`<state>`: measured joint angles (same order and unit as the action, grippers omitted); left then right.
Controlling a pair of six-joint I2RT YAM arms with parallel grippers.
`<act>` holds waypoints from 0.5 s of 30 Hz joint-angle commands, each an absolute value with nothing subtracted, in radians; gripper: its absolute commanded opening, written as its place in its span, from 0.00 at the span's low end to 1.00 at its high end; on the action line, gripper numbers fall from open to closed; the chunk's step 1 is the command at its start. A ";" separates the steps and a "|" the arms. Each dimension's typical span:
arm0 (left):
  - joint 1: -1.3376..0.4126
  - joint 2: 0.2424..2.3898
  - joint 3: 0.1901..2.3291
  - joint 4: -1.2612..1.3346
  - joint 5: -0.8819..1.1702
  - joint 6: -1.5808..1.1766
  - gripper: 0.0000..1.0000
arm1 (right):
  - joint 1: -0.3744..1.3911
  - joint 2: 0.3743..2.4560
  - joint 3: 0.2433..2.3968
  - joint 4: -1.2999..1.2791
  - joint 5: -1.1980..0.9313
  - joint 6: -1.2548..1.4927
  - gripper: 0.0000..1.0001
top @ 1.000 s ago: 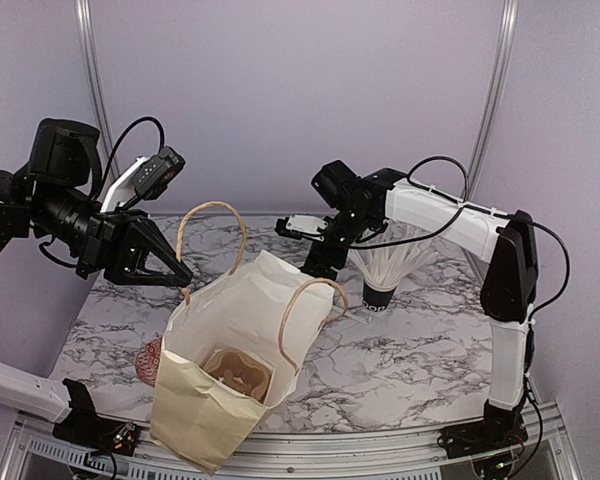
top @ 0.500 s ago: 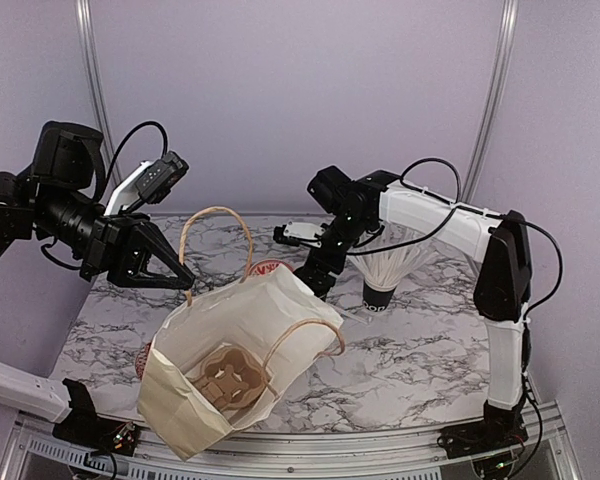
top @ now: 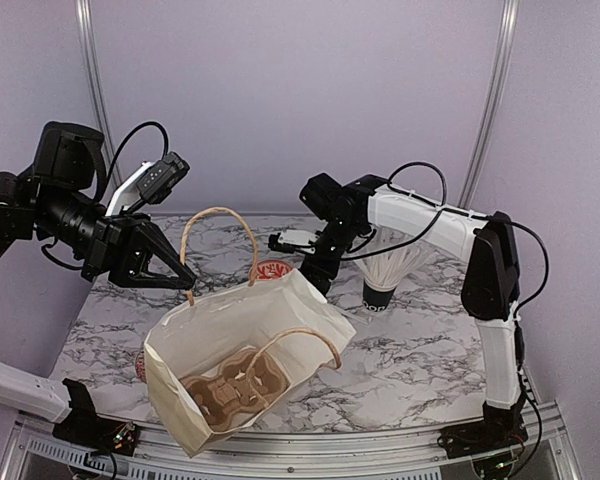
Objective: Pack the takeout coffee
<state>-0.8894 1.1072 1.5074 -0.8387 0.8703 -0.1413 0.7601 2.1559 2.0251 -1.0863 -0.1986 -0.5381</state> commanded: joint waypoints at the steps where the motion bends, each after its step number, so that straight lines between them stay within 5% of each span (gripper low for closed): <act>1: -0.894 1.109 1.500 -0.836 0.870 -0.120 0.00 | 0.776 2.156 2.065 -1.122 -0.213 -0.516 0.77; 15: -0.893 1.132 1.502 -0.838 0.849 -0.098 0.00 | 0.803 2.001 2.049 -1.116 -0.320 -0.507 0.66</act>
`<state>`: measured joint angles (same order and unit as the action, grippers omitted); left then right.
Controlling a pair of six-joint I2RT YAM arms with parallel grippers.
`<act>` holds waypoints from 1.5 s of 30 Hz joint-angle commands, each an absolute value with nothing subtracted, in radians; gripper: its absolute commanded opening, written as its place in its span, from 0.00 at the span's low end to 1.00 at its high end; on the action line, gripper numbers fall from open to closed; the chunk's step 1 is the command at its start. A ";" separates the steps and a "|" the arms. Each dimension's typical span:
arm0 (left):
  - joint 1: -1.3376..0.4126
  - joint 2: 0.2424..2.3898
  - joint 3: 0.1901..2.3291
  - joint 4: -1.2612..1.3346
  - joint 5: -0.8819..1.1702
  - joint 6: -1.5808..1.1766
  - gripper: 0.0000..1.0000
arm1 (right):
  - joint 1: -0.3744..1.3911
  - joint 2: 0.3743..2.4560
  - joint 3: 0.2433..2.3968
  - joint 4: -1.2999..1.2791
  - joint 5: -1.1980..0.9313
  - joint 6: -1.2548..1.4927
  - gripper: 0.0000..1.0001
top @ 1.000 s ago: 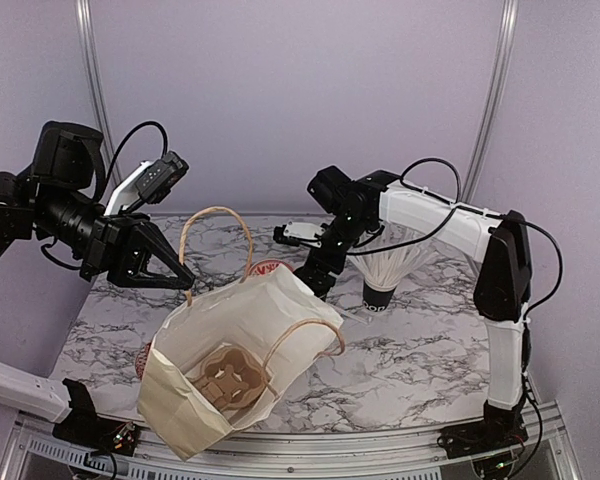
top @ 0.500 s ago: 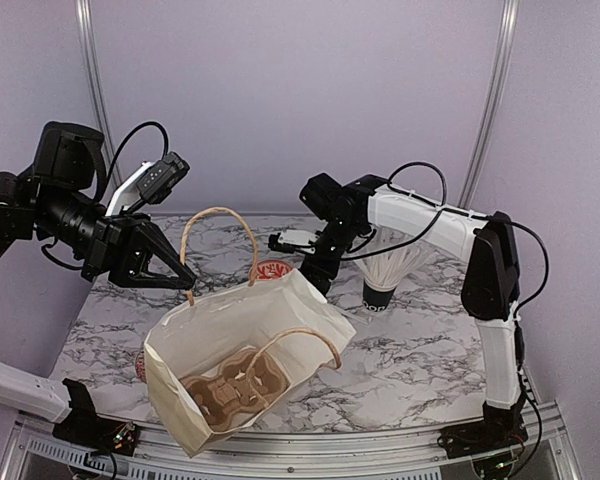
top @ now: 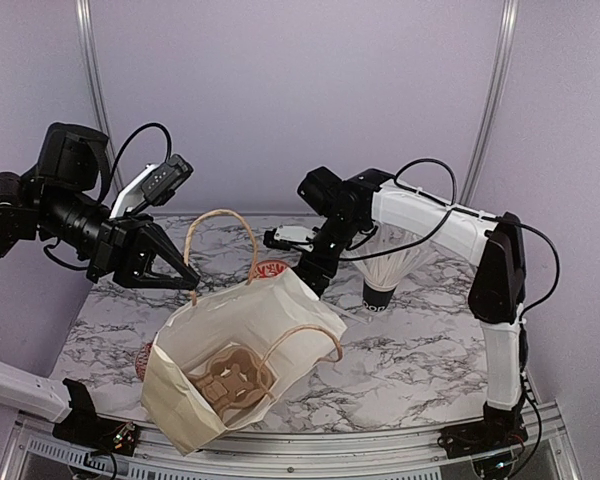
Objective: Pack the takeout coffee
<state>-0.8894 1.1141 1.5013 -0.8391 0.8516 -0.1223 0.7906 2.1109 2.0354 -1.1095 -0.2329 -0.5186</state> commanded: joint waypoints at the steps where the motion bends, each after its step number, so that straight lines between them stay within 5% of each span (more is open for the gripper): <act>1: -0.893 1.144 1.508 -0.837 0.852 -0.099 0.00 | 0.803 1.979 2.040 -1.115 -0.344 -0.510 0.66; 32: -0.919 1.589 1.811 -0.920 1.038 0.189 0.00 | 0.554 1.284 1.297 -1.155 -0.309 -0.757 0.66; 42: -0.881 1.724 1.853 -1.046 0.485 0.236 0.00 | 0.554 1.264 1.095 -1.129 -0.189 -0.784 0.65; 45: -0.879 1.748 1.881 -1.040 0.359 0.245 0.08 | 0.554 1.252 1.080 -1.118 -0.190 -0.790 0.65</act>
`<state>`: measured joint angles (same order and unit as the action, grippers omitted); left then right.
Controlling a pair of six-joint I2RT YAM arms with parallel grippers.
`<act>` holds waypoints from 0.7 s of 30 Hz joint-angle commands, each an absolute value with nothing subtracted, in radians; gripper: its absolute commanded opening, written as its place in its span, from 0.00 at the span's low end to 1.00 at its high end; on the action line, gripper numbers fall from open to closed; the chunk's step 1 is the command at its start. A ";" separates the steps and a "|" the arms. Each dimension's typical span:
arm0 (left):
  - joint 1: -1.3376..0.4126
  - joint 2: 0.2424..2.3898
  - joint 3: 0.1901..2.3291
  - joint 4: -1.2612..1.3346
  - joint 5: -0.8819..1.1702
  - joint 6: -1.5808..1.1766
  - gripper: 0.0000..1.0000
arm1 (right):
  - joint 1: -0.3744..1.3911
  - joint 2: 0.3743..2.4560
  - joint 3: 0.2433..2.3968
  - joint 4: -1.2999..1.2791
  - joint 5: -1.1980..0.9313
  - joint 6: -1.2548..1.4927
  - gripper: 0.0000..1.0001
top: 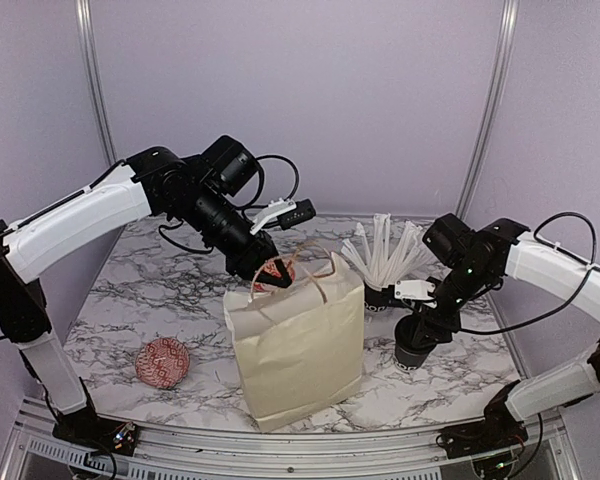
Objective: Pack the takeout coffee
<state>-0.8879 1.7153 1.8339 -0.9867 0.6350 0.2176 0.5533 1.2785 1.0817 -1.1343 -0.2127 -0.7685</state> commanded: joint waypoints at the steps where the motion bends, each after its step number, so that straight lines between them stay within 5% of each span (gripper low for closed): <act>1: -0.879 1.752 1.891 -1.038 0.340 0.247 0.11 | 0.554 1.250 1.078 -1.118 -0.190 -0.793 0.65; 5: -0.880 1.763 1.918 -1.035 0.338 0.245 0.30 | 0.553 1.242 1.058 -1.118 -0.183 -0.799 0.70; 21: -0.896 1.712 1.944 -1.018 0.447 0.245 0.50 | 0.553 1.318 1.044 -1.150 -0.150 -0.793 0.80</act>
<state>-0.8860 1.7626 1.9163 -1.0054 0.4137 0.2363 0.5533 1.2835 1.0454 -1.1233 -0.1654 -0.7940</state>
